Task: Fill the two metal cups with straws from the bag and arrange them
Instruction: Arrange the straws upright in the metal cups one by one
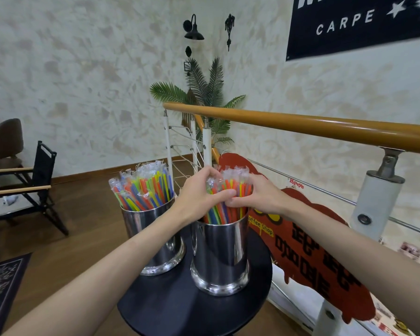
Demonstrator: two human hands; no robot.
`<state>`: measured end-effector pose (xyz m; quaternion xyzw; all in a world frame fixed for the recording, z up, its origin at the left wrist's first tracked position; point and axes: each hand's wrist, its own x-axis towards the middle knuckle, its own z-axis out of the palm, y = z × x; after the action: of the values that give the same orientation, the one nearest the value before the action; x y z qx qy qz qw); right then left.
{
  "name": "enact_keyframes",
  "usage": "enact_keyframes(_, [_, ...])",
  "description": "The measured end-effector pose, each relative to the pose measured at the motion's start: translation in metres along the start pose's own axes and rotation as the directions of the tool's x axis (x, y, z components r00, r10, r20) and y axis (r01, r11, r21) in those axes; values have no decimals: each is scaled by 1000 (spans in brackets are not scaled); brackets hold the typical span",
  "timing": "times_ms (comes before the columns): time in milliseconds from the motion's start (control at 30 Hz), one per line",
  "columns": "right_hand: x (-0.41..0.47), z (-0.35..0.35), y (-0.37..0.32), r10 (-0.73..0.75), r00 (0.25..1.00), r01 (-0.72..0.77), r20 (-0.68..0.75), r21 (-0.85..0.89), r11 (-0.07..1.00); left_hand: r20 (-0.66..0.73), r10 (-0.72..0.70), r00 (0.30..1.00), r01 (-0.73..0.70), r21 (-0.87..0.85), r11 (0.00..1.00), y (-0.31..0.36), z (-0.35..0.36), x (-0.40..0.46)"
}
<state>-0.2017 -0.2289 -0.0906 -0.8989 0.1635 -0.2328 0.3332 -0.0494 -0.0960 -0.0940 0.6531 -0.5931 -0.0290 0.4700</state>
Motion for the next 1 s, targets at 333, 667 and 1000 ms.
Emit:
enact_keyframes(333, [-6, -8, 7, 91, 995, -90, -29, 43, 995, 37, 11, 999, -9, -61, 998, -17, -12, 1])
enact_keyframes(667, [-11, -19, -3, 188, 980, -195, -64, -108, 975, 131, 76, 988, -101, 203, 974, -19, -23, 1])
enact_keyframes(1000, [-14, -16, -22, -160, 940, 156, -301, -38, 987, 152, 78, 985, -95, 114, 989, -12, -22, 5])
